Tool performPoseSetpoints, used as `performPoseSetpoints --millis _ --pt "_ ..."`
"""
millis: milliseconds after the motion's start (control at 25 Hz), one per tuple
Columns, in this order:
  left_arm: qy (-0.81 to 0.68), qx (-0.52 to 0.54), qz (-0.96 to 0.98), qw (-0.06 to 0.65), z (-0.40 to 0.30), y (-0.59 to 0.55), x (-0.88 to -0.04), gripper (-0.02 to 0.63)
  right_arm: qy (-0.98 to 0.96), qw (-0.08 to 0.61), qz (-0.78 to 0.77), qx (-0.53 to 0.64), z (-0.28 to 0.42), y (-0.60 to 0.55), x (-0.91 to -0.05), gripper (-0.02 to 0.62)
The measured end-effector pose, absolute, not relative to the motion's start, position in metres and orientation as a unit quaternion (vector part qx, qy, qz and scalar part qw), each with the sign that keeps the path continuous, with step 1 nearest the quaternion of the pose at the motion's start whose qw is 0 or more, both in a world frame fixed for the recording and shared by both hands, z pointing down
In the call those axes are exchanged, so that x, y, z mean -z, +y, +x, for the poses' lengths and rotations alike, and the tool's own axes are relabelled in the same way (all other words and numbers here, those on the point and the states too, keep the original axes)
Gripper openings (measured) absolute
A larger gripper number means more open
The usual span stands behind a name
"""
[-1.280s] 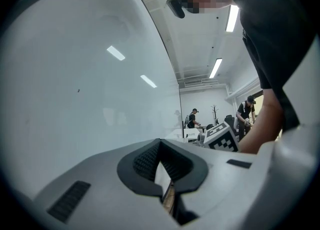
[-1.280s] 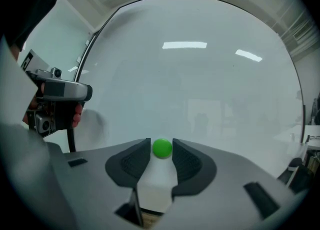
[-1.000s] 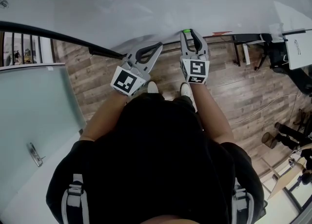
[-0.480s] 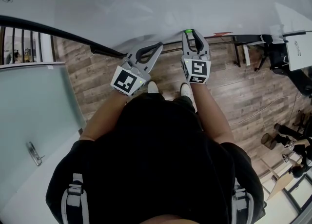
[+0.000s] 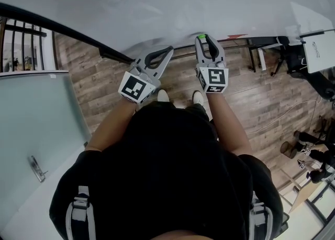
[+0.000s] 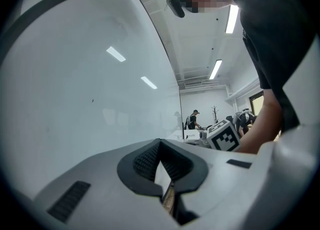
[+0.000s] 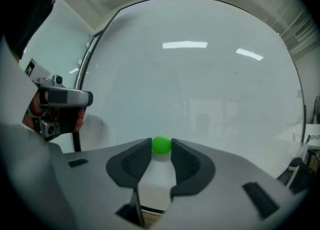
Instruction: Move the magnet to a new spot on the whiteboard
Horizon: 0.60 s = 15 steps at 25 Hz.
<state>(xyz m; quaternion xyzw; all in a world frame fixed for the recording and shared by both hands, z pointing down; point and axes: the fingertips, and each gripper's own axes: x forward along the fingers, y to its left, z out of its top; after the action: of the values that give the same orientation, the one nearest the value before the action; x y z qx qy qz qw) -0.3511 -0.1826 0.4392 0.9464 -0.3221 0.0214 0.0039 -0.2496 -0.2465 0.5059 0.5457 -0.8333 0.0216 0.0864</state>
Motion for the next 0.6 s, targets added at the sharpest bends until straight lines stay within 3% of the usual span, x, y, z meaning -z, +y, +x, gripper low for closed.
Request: performPoseSetpoints --millis 600 --pt "-0.286 -0.02 0.958 0.022 -0.365 -0.159 -0.43 0.002 -0.867 0.032 0.496 -0.037 -0.263 -0.176 -0.435 0.118"
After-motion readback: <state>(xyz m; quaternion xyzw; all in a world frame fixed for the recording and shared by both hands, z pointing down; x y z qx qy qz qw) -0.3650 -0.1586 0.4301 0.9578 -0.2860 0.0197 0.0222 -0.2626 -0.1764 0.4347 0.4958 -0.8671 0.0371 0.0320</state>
